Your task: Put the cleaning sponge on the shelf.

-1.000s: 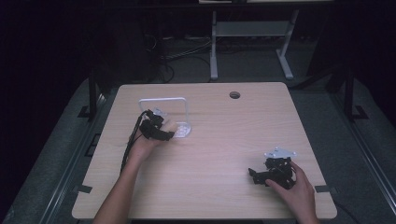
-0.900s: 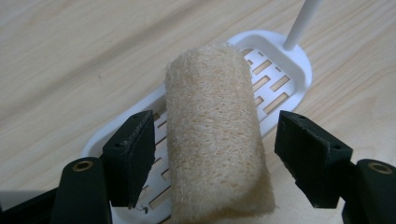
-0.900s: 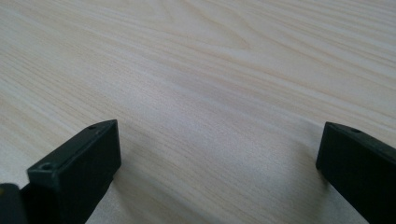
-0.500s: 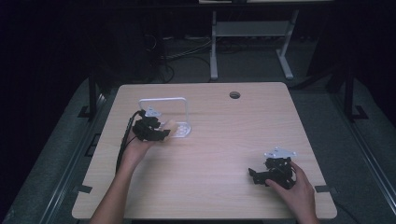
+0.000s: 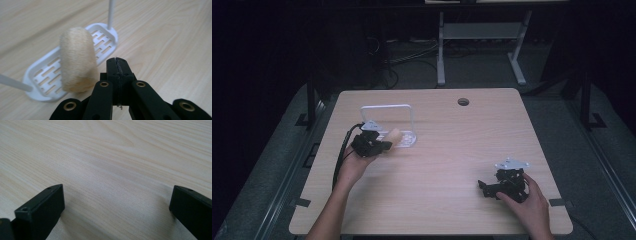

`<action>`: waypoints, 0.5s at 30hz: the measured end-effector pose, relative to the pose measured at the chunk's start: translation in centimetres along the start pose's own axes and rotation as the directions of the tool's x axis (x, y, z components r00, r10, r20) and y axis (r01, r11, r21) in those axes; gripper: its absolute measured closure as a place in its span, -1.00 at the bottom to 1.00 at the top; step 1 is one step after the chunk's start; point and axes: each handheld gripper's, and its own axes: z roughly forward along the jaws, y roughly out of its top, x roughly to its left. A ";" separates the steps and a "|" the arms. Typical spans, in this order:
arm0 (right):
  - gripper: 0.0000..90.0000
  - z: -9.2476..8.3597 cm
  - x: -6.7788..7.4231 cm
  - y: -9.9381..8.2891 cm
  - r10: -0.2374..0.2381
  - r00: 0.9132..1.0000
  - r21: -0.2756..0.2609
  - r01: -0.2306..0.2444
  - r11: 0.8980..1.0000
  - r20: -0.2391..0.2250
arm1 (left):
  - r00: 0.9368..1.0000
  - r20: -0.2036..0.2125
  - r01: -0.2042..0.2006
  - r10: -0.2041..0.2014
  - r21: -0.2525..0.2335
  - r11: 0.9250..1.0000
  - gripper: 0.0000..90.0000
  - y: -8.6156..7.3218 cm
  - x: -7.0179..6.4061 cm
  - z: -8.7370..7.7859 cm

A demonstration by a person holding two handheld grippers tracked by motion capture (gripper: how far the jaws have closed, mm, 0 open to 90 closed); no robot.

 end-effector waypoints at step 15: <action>-1.00 0.0 0.0 0.0 0.000 1.000 0.000 0.000 1.000 -0.001 | 1.000 0.006 0.016 -0.016 0.058 0.998 0.97 -1.0 -0.2 2.7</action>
